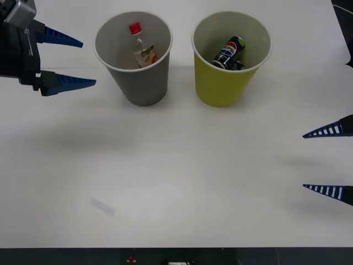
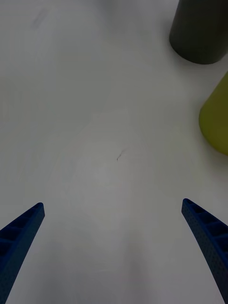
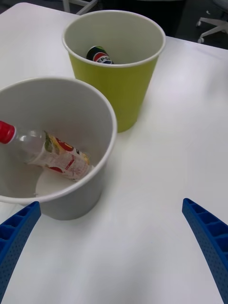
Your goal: Put the can into the green bin and the plastic bottle into the gray bin
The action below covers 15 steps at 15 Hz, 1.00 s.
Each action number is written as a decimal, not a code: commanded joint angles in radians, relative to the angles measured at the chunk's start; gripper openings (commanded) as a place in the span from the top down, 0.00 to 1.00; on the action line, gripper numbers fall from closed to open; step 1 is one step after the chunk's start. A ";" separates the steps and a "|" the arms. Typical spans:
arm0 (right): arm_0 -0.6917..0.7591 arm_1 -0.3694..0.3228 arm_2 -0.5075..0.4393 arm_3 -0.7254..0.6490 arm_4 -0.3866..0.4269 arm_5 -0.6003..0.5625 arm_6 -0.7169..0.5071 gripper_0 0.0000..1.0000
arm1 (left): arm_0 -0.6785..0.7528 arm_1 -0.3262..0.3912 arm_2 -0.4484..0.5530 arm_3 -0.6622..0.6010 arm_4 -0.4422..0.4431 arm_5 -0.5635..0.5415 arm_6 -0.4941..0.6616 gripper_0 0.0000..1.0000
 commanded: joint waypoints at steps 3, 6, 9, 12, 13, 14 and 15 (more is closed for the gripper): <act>0.000 0.000 0.000 0.000 0.000 0.000 0.000 0.00 | 0.191 0.024 0.140 -0.049 0.084 -0.127 -0.203 0.00; 0.000 0.000 0.000 0.000 0.000 0.000 0.000 0.00 | 0.315 0.064 0.168 -0.057 0.156 -0.129 -0.335 0.00; 0.000 0.000 0.000 0.000 0.000 0.000 0.000 0.00 | 0.426 0.103 0.197 -0.069 0.199 -0.129 -0.467 0.00; 0.000 0.000 0.000 0.000 0.000 0.000 0.000 0.00 | 0.524 0.122 0.214 -0.088 0.243 -0.117 -0.579 0.00; 0.000 0.000 0.000 0.000 0.000 0.000 0.000 0.00 | 0.554 0.127 0.215 -0.095 0.258 -0.103 -0.608 0.00; 0.000 0.000 0.000 0.000 0.000 0.000 0.000 0.00 | 0.582 0.132 0.217 -0.103 0.271 -0.089 -0.625 0.00; 0.000 0.000 0.000 0.000 0.000 0.000 0.000 0.00 | 0.608 0.136 0.221 -0.115 0.278 -0.074 -0.628 0.00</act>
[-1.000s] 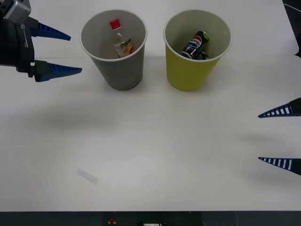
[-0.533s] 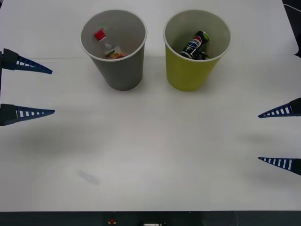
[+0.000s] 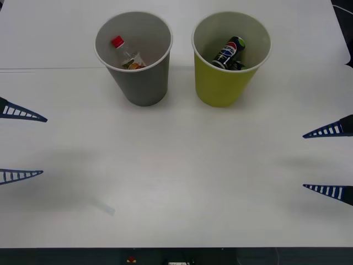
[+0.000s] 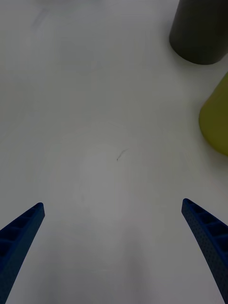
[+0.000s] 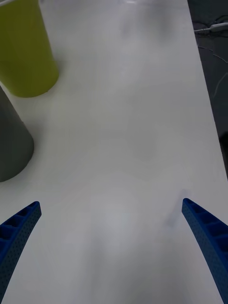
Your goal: Put the can into the green bin and the plastic bottle into the gray bin
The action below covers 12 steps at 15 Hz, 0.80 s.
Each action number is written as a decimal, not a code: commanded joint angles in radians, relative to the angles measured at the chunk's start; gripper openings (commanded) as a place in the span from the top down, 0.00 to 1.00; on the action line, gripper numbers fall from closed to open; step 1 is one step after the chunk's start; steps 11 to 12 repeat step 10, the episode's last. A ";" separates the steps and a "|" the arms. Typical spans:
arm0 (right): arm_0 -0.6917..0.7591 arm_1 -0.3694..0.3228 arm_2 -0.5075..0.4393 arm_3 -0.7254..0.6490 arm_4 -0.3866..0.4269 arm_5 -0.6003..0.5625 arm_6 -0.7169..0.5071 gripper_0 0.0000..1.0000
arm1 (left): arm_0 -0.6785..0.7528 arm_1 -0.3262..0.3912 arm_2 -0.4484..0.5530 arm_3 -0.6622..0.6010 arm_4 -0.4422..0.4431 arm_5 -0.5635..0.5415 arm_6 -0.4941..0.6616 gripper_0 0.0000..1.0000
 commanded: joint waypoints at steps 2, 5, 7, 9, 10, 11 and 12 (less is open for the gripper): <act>0.000 0.000 0.000 0.000 0.000 0.000 0.000 0.00 | 0.107 0.008 0.030 -0.066 0.017 0.057 -0.023 0.00; 0.000 0.000 0.000 0.000 0.000 0.000 0.000 0.00 | 0.156 0.008 0.041 -0.102 0.019 0.084 -0.022 0.00; 0.000 0.000 0.000 0.000 0.000 0.000 0.000 0.00 | 0.162 0.008 0.043 -0.102 0.019 0.086 -0.023 0.00; 0.000 0.000 0.000 0.000 0.000 0.000 0.000 0.00 | 0.164 0.008 0.043 -0.102 0.019 0.088 -0.017 0.00; 0.000 0.000 0.000 0.000 0.000 0.000 0.000 0.00 | 0.164 0.008 0.043 -0.102 0.019 0.086 -0.017 0.00; 0.000 0.000 0.000 0.000 0.000 0.000 0.000 0.00 | 0.164 0.008 0.043 -0.102 0.019 0.086 -0.017 0.00; 0.000 0.000 0.000 0.000 0.000 0.000 0.000 0.00 | 0.164 0.008 0.043 -0.102 0.019 0.086 -0.017 0.00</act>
